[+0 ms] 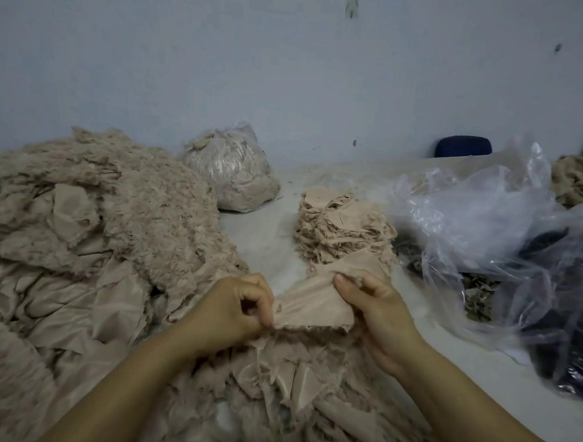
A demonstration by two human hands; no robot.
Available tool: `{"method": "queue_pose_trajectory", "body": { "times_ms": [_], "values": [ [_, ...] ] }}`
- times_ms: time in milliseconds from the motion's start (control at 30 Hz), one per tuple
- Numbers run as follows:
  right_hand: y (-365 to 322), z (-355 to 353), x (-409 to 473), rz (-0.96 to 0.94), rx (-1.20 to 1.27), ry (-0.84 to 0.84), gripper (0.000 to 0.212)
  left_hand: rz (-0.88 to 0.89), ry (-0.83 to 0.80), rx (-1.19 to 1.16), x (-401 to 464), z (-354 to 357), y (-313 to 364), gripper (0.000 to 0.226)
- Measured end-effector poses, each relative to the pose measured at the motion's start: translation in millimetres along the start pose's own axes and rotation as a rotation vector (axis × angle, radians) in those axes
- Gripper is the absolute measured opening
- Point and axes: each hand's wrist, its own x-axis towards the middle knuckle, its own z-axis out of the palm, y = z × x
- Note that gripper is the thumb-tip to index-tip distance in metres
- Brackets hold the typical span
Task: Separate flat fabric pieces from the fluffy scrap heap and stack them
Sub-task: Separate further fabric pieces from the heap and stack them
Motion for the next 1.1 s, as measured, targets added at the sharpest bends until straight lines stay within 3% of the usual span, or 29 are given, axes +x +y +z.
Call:
{"method": "queue_pose_trajectory", "body": {
  "times_ms": [67, 133, 233, 333, 400, 500, 567, 700, 900, 967, 1100],
  "values": [
    [2, -2, 0, -0.026, -0.034, 0.042, 0.006, -0.029, -0.047, 0.020, -1, -6, -3, 0.060],
    [1, -5, 0, 0.002, -0.006, 0.052, 0.013, -0.069, 0.001, -0.011, -3, -11, -4, 0.052],
    [-3, -7, -3, 0.054, -0.079, -0.063, 0.018, -0.141, 0.049, -0.169, -1, -10, 4, 0.023],
    [-6, 1, -7, 0.127, -0.167, -0.167, 0.026, -0.273, -0.023, -0.203, 11, 7, 10, 0.042],
    [-11, 7, -10, 0.161, -0.214, -0.194, 0.011, -0.271, -0.069, -0.138, 18, 22, 13, 0.037],
    [-11, -7, -11, 0.107, -0.624, -0.115, 0.040, -0.207, -0.036, -0.194, 20, 31, 11, 0.015],
    [-11, -13, -13, 0.042, -0.792, -0.038, 0.038, -0.181, -0.039, -0.201, 22, 33, 7, 0.019],
    [-17, -16, -4, -0.013, -0.622, 0.205, 0.033, -0.125, -0.030, -0.210, 34, 46, 15, 0.021],
    [-27, -35, 15, 0.111, -0.313, 0.286, 0.026, -0.189, 0.207, -0.201, 74, 52, 9, 0.019],
    [-25, -42, 30, 0.001, -0.371, 0.357, 0.027, -0.209, 0.227, -0.159, 89, 56, 6, 0.021],
    [-41, -47, 78, -0.161, -0.763, 0.432, 0.021, -0.229, 0.300, 0.087, 117, 67, -3, 0.030]
  ]
}}
